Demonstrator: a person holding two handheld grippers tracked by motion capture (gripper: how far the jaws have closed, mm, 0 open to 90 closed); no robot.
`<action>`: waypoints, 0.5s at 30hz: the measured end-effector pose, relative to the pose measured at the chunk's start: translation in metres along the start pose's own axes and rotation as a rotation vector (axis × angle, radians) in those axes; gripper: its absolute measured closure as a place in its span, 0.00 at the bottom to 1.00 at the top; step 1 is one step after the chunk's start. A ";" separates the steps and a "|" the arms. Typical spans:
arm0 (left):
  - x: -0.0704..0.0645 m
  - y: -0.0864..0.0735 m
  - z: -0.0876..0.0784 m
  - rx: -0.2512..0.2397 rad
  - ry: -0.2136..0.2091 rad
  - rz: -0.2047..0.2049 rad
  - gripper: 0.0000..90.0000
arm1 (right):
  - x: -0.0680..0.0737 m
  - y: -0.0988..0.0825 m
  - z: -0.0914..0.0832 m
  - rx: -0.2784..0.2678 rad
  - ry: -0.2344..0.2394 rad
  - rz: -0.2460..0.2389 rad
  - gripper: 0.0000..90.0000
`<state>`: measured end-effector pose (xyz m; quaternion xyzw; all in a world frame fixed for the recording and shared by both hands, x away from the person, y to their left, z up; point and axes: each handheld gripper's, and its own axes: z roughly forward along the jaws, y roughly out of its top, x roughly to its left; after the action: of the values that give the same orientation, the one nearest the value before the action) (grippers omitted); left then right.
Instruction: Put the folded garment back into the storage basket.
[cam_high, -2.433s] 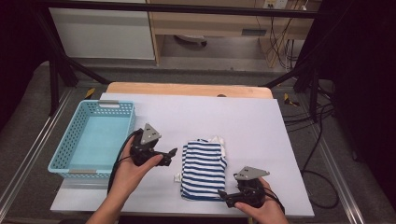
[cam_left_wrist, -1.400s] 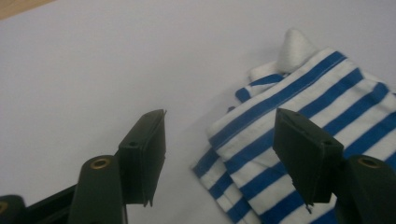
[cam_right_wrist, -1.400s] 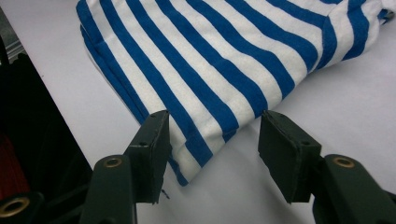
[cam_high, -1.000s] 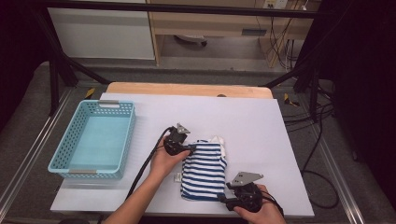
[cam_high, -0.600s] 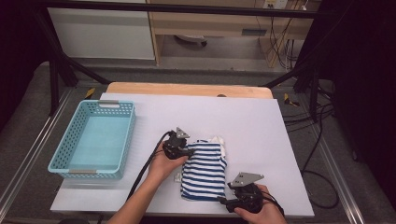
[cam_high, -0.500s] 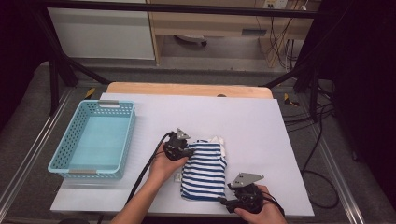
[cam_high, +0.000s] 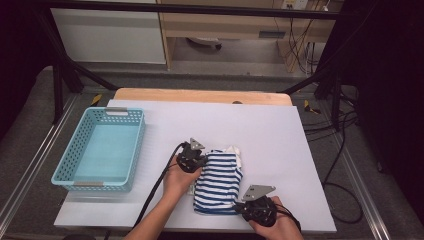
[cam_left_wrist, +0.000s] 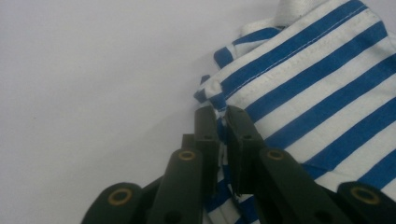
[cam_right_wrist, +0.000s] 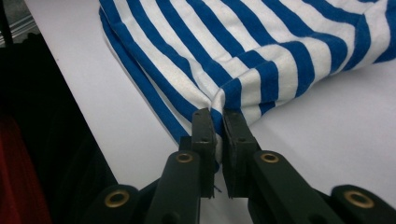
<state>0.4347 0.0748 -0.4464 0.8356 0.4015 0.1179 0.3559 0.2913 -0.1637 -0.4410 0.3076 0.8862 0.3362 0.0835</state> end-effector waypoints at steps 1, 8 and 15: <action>0.003 0.003 -0.001 0.013 -0.018 -0.006 0.94 | -0.001 0.002 -0.001 0.002 0.009 0.001 0.96; 0.015 0.038 -0.026 0.011 -0.039 0.023 0.95 | -0.011 0.026 -0.015 -0.074 0.086 0.029 0.97; 0.021 0.074 -0.052 0.001 -0.011 0.088 0.95 | -0.019 0.056 -0.026 -0.126 0.088 0.000 0.97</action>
<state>0.4675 0.0852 -0.3600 0.8533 0.3626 0.1285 0.3520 0.3243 -0.1568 -0.3860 0.2867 0.8662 0.4044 0.0634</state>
